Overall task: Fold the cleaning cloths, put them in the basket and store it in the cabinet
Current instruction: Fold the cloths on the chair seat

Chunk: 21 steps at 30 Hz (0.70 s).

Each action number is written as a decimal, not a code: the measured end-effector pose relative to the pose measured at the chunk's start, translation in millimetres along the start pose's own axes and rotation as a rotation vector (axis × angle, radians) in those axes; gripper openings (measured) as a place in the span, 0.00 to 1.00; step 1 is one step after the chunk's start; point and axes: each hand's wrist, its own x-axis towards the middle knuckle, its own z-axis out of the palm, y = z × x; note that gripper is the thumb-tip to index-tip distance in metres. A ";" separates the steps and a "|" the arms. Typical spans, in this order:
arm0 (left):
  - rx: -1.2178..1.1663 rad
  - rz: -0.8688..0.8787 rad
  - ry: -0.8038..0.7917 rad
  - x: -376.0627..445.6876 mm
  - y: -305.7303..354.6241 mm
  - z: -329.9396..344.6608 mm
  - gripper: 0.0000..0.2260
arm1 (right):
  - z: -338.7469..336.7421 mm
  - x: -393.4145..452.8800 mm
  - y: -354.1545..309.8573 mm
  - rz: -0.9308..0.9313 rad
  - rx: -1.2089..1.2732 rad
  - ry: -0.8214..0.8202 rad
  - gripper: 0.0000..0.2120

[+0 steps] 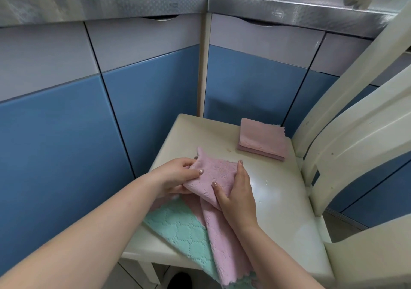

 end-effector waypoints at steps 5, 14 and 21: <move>0.033 0.110 0.023 -3.8 6.8 6.9 0.11 | -6.6 4.1 2.7 0.076 0.140 0.017 0.37; -0.282 0.278 -0.069 -30.8 37.6 12.7 0.14 | -60.4 11.4 -15.7 0.384 1.166 -0.174 0.17; -0.365 0.233 0.089 -27.1 52.9 39.1 0.16 | -94.5 15.6 -17.0 0.228 0.989 -0.030 0.27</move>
